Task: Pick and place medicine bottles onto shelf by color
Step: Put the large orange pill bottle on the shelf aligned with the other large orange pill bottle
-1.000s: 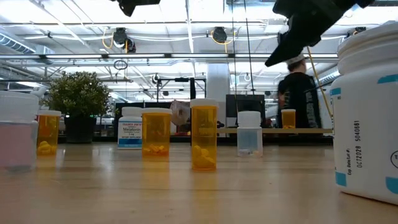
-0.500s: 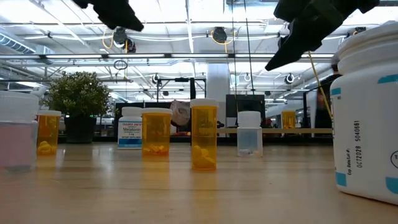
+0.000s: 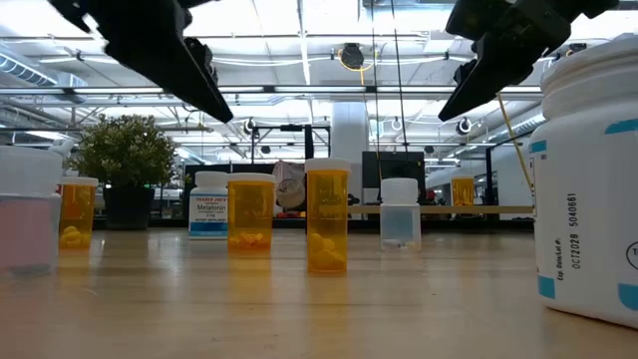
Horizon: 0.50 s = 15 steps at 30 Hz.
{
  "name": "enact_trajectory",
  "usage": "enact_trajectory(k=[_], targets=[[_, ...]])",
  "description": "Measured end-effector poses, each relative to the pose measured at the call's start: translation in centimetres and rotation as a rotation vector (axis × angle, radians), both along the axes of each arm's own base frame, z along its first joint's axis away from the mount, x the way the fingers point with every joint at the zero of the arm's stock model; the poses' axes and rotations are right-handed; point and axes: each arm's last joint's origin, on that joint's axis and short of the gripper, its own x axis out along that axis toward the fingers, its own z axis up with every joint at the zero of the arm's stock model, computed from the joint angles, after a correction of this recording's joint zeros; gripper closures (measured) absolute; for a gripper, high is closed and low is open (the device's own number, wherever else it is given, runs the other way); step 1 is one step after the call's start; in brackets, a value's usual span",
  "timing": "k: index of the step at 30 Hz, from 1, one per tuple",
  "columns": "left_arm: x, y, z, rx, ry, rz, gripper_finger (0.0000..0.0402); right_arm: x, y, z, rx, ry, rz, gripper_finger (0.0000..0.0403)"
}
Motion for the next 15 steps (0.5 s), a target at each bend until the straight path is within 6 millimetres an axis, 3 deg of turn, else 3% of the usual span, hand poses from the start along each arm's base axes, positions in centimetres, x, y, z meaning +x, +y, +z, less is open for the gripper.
enact_trajectory(k=[8, 15], targets=[[1.4, 0.1, -1.7, -0.003, 0.002, 0.052, 0.0144, 0.0, 0.0, 0.0, -0.003, 0.0, 0.0, 0.0193], [2.5, -0.2, -3.4, 0.086, -0.044, 0.114, 0.0097, 0.0, 0.0, 0.0, -0.004, 0.002, 0.0, 0.0193]])
